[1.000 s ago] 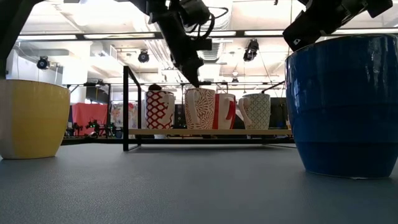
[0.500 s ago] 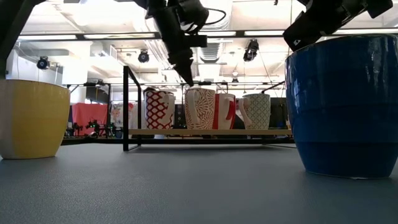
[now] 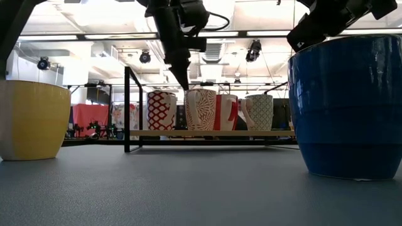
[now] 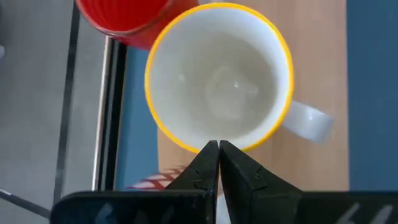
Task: Place coffee mugs
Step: Put the orange patterned mug on the shelf
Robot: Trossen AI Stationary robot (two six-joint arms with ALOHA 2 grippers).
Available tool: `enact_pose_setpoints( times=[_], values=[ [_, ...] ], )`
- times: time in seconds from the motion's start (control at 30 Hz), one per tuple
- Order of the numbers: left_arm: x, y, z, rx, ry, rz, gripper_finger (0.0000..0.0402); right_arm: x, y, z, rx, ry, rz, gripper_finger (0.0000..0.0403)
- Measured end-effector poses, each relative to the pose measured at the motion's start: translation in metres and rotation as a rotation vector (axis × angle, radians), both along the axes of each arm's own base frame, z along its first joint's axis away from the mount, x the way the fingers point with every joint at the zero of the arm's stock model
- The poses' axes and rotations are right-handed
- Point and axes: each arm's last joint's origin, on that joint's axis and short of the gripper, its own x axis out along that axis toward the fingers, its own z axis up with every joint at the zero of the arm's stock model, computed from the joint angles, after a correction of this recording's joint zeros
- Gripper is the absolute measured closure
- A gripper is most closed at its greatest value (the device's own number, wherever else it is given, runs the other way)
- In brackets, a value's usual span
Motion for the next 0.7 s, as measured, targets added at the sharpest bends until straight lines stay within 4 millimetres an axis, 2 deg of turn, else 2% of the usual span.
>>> enact_pose_setpoints(
  times=[0.3, 0.7],
  values=[
    [0.004, -0.020, 0.000, -0.015, 0.018, -0.032, 0.0402, 0.000, 0.000, 0.000, 0.001, -0.001, 0.000, 0.0394],
    [0.004, -0.020, 0.001, 0.002, 0.009, -0.047, 0.0402, 0.001, 0.000, 0.001, 0.001, -0.015, 0.000, 0.0394]
  ],
)
